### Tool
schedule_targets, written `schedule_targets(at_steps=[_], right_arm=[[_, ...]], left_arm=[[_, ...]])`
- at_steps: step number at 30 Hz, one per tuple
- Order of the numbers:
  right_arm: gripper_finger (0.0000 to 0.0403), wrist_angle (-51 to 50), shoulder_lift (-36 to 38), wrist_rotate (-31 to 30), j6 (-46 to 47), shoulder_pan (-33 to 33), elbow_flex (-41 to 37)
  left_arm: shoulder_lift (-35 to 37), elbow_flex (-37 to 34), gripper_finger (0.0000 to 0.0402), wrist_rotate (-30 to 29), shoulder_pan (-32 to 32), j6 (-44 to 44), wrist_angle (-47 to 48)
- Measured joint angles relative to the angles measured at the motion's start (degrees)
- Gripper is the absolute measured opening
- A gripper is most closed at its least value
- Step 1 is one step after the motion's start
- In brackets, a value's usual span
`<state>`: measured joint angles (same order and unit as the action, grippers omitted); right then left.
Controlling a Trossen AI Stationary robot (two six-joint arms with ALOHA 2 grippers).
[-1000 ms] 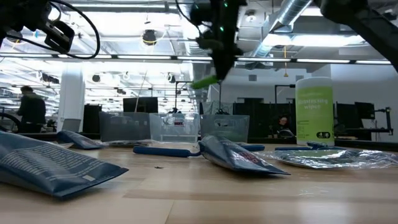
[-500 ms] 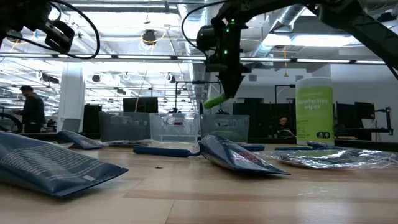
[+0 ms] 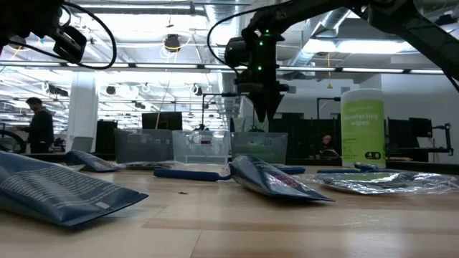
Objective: Pick & Place Travel size toiletries
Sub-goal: Put the blue razor into the white bin
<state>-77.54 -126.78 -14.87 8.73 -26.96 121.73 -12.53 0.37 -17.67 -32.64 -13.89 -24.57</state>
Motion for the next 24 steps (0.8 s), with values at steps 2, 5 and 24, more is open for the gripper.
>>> schedule_targets(at_steps=[2, 5, 24], right_arm=[[0.0244, -0.54, 0.15, 0.7, -0.16, 0.0, 1.24], [0.0259, -4.74, 0.09, 5.64, -1.63, -0.13, 5.55], [0.0218, -12.45, 36.37, 6.01, 29.76, 27.11, -13.3]], left_arm=[[0.0, 0.0, 0.0002, 0.0, 0.0, -0.03, -0.01], [0.0, -0.01, 0.0002, -0.02, 0.0, -0.04, -0.05], [0.0, 0.01, 0.0002, 0.02, 0.0, -0.08, -1.7]])
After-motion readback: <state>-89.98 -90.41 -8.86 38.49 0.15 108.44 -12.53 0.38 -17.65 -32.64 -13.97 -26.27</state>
